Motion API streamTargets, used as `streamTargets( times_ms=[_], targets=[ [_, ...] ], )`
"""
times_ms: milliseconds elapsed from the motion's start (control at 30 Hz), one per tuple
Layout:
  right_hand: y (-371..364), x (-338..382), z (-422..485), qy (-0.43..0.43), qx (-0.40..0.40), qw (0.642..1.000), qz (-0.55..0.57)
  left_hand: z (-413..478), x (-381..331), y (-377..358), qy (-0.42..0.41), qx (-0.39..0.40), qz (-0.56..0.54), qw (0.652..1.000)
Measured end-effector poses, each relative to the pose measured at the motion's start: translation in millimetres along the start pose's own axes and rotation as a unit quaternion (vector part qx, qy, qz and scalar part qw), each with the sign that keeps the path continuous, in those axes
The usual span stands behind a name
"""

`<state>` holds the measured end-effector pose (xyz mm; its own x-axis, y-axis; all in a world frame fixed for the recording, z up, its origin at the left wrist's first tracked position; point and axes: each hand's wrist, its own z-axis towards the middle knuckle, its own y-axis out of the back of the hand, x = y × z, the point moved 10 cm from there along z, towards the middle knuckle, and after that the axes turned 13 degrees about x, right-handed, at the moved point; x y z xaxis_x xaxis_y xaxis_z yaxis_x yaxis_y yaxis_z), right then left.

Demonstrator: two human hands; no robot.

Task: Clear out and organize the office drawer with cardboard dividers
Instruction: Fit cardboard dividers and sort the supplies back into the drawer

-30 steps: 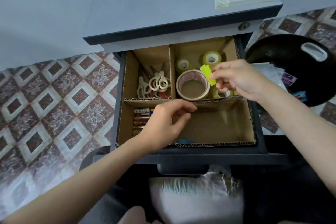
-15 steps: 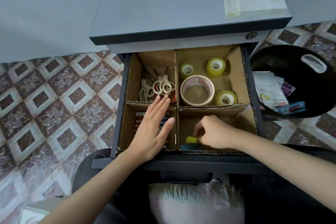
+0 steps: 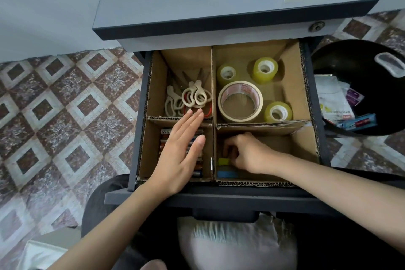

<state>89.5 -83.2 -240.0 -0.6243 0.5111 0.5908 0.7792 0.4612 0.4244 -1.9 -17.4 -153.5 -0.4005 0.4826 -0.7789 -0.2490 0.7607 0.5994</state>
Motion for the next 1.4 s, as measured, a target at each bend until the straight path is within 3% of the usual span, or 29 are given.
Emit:
streamTargets(
  times_ms=[567,800,1400],
  targets=[
    [-5,8,-6,0.002,0.012,0.999,-0.044,2,-1,0,0.004,-0.004,0.036,0.999],
    [11,-16,-14,-0.064,-0.019,0.998,0.006,1,-1,0,0.003,-0.005,0.03,1.0],
    [1,-14,-13,-0.053,0.03,0.996,0.067,2,0,0,-0.003,-0.008,0.034,0.999]
  ],
)
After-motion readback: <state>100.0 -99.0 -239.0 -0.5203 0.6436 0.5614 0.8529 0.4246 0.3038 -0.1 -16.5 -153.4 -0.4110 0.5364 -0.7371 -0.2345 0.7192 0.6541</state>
